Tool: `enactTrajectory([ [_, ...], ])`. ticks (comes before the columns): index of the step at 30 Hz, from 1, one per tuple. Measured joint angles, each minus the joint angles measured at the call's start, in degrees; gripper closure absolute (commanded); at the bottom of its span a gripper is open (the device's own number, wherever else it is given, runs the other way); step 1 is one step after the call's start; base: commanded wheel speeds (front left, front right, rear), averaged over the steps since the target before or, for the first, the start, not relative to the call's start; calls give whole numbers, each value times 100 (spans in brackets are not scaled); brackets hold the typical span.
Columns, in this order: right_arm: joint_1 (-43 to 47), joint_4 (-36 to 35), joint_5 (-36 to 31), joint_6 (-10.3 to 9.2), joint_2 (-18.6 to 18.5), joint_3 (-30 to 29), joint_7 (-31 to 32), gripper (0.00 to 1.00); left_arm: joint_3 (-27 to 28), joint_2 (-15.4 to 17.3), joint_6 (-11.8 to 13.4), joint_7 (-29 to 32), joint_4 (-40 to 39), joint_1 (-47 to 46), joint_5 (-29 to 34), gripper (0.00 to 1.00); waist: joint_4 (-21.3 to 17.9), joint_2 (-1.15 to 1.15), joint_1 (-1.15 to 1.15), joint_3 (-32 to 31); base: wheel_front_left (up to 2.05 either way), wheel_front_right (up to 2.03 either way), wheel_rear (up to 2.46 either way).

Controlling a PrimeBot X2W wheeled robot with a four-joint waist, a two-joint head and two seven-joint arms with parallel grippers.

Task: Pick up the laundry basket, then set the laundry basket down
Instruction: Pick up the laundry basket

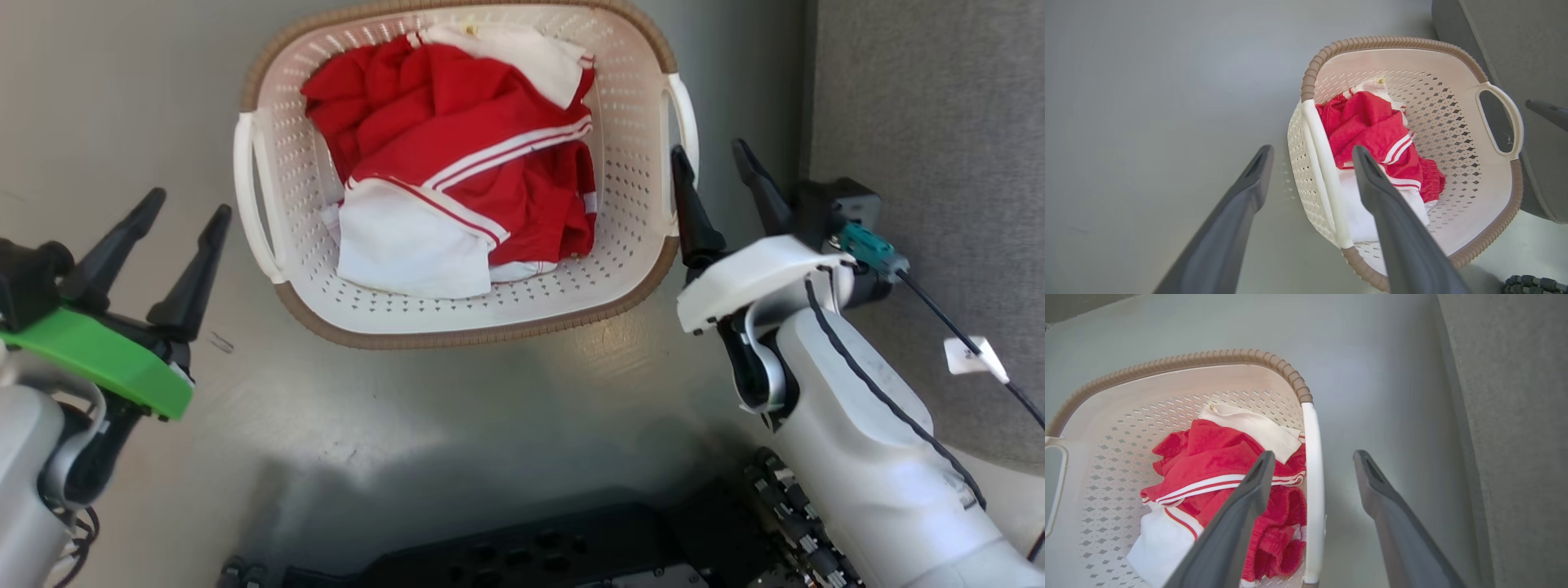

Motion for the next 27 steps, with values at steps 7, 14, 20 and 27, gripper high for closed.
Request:
enactTrajectory([
  [7,-380,346,78,0,-3,308,-1,0,-419,42,0,0,243,-387,-253,0,-36,0,0,320,0,0,0],
  [14,-681,621,179,0,-12,472,-1,0,-802,56,0,1,377,-806,-472,0,-54,0,0,533,0,0,0],
  [20,-978,853,368,0,-15,671,-1,0,-1105,56,-5,62,522,-1145,-728,0,-59,0,0,661,0,0,0],
  [27,-1109,1001,547,0,-21,868,-1,0,-1347,55,-22,78,716,-1388,-854,0,-102,0,-1,708,0,0,0],
])
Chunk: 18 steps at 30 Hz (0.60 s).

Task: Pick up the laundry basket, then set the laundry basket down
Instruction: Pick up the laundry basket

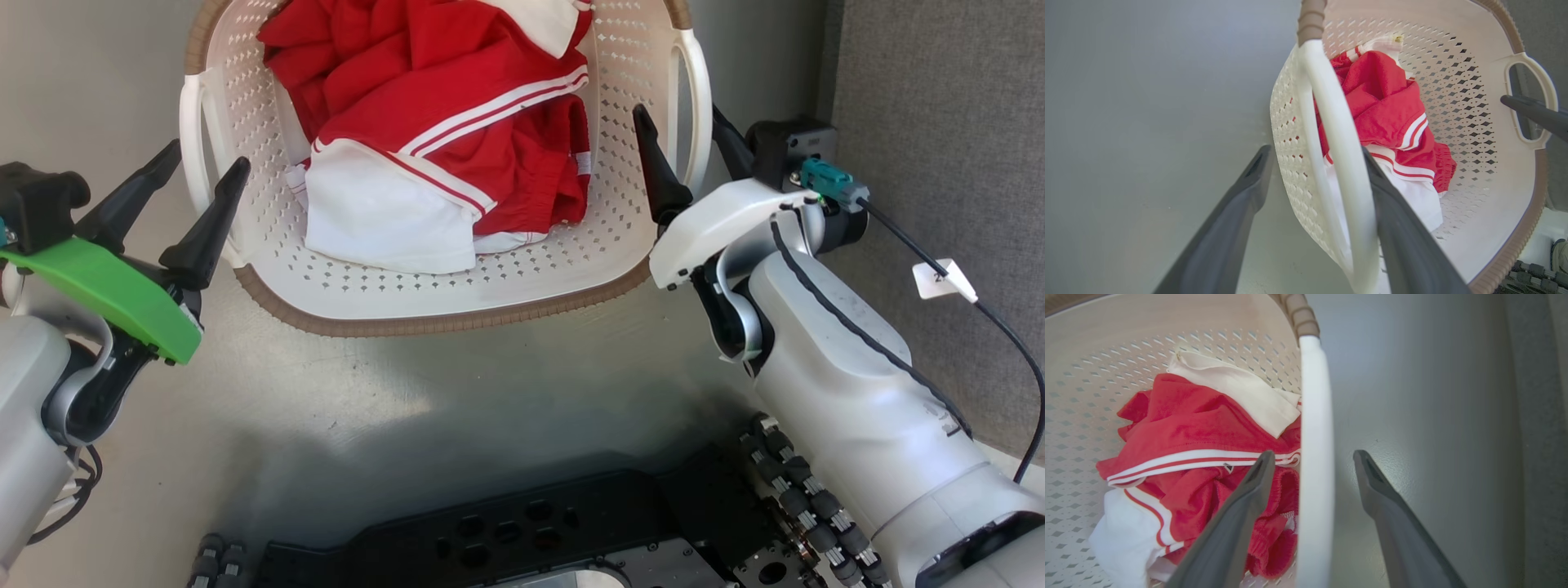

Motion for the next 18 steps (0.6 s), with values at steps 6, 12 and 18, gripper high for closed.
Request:
enactTrajectory([
  [6,-115,80,105,0,0,90,0,77,-252,-10,0,-1,109,-198,-190,58,2,0,0,4,0,0,0],
  [12,-162,130,208,-9,-3,199,-1,100,-464,-31,1,-27,132,-310,-258,100,22,0,0,-6,0,0,0],
  [18,-222,208,246,-46,-2,265,-1,100,-624,-42,1,-30,229,-420,-402,100,37,0,0,-47,0,0,0],
])
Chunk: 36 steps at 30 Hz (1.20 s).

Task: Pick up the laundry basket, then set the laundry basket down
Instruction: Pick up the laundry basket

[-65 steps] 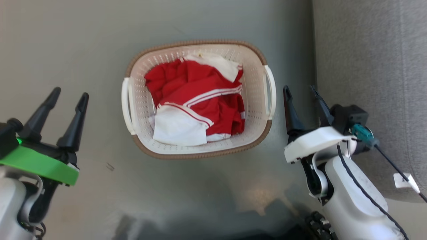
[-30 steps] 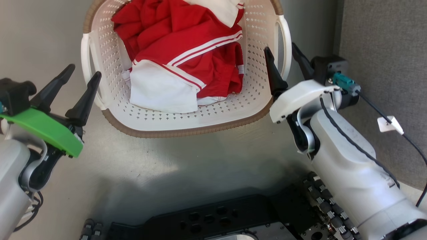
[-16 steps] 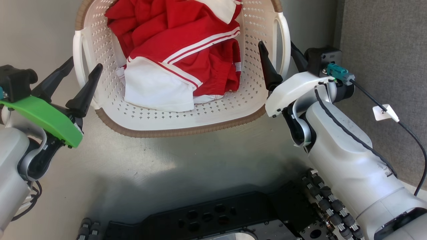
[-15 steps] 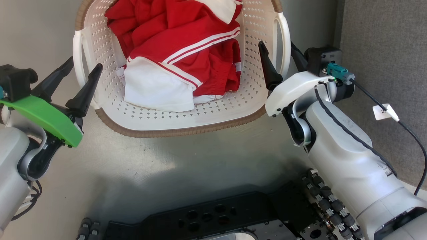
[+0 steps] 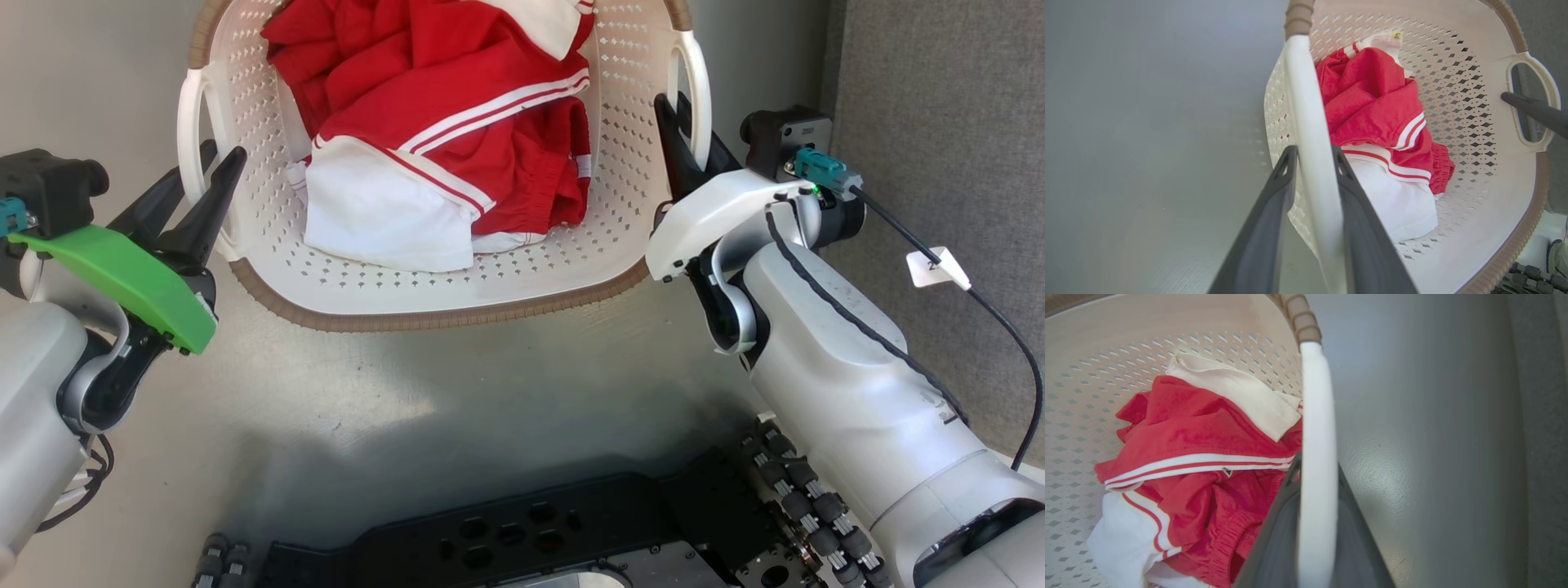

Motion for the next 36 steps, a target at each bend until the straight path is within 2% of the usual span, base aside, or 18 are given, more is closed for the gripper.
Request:
enactTrajectory([
  [21,-44,443,360,-2,30,705,0,100,-725,-201,57,-21,689,-34,-510,100,112,0,0,-725,0,0,0],
  [36,236,776,1038,-4,7,1339,1,100,-1187,-428,58,174,1079,349,-1036,100,158,0,0,-1807,0,0,0],
])
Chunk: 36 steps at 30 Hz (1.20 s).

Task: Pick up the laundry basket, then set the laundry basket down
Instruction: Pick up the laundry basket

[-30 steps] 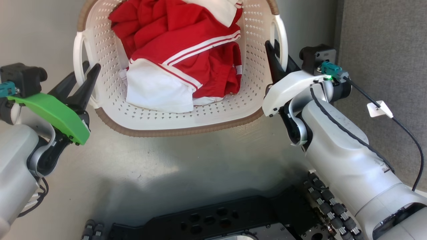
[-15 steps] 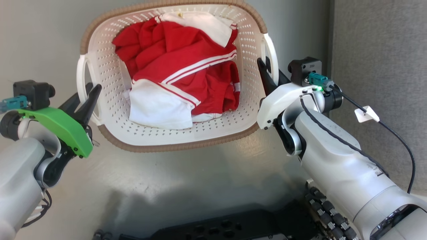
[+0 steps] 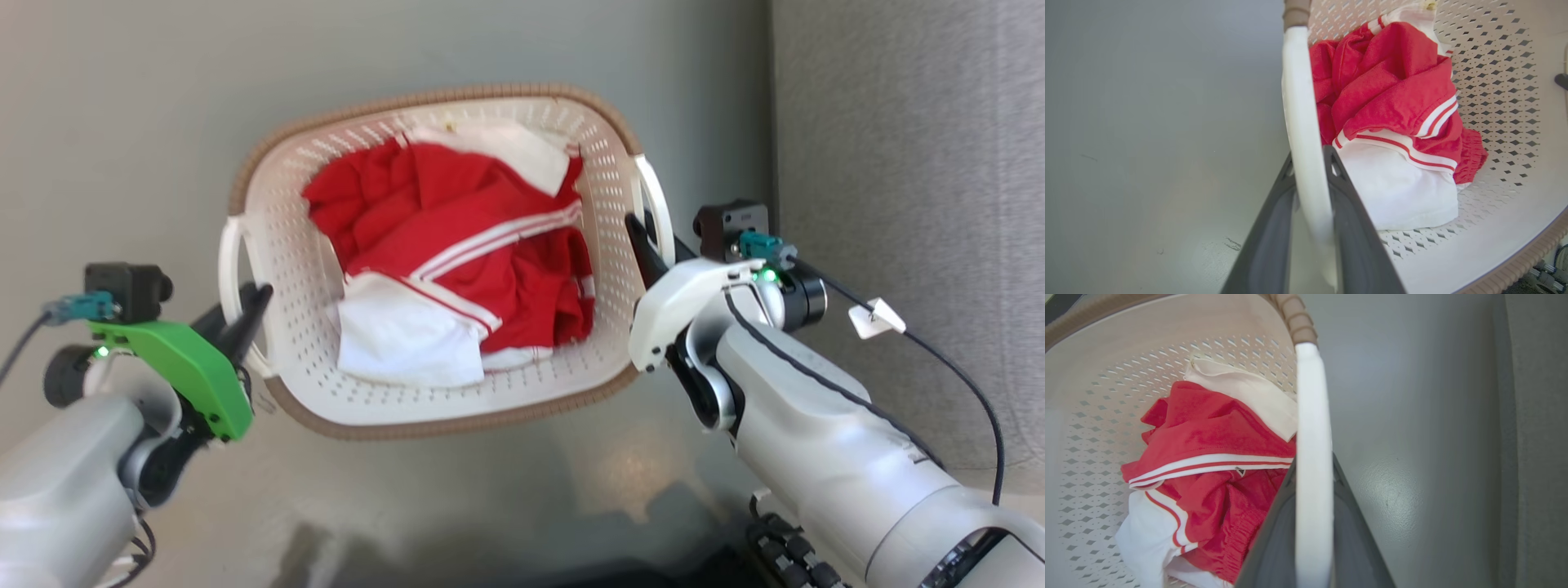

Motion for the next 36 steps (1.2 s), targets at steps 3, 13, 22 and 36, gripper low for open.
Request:
enactTrajectory([
  [3,71,102,119,0,-8,101,32,100,-78,-99,0,99,85,55,-104,100,3,0,0,-231,0,0,0],
  [13,264,135,603,-47,-12,499,315,100,-269,-249,1,445,364,320,-402,100,19,0,0,-1025,0,0,0],
  [22,499,282,1011,-49,-31,738,632,100,-332,-513,1,721,646,561,-670,100,11,0,0,-1756,0,0,0],
  [36,844,472,1504,-46,-65,979,1085,100,-371,-900,-7,1232,1044,836,-937,100,15,0,0,-2826,0,0,0],
])
